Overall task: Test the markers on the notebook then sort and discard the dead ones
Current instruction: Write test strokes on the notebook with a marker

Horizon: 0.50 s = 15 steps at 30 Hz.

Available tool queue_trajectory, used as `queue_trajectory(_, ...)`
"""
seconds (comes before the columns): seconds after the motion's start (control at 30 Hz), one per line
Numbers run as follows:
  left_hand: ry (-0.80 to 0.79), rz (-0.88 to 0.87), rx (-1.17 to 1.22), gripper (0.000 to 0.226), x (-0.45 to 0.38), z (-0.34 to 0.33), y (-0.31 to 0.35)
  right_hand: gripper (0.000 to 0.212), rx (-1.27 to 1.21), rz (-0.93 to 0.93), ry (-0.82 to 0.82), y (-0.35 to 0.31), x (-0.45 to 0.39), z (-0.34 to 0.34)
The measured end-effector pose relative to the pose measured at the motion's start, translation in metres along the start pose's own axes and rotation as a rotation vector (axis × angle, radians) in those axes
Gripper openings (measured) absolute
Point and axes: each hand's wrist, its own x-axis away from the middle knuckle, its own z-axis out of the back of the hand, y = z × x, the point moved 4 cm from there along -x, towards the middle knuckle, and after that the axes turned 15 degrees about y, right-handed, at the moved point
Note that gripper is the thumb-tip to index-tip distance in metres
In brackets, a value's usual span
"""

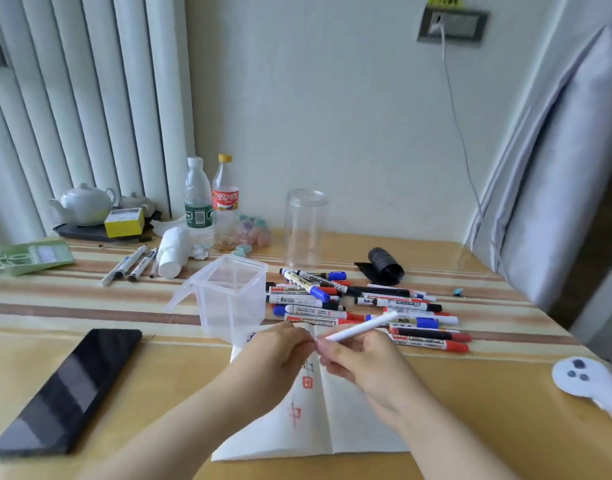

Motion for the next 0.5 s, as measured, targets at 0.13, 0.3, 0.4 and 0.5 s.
queue_trajectory(0.13,-0.072,0.003,0.024,0.021,0.002,0.000,0.009,0.003,0.064,0.072,-0.027,-0.009,0.011,0.009)
queue_trajectory(0.3,-0.069,0.018,-0.070,0.028,-0.009,0.000,0.008,0.023,0.798,0.773,0.213,-0.016,0.011,0.027)
queue_trajectory(0.4,-0.108,-0.025,-0.131,0.019,-0.019,-0.011,-0.001,0.023,1.107,1.353,0.255,-0.016,0.001,0.017)
queue_trajectory(0.5,-0.145,-0.071,-0.136,0.018,-0.028,-0.028,-0.013,0.024,1.223,1.457,0.151,-0.002,-0.030,0.004)
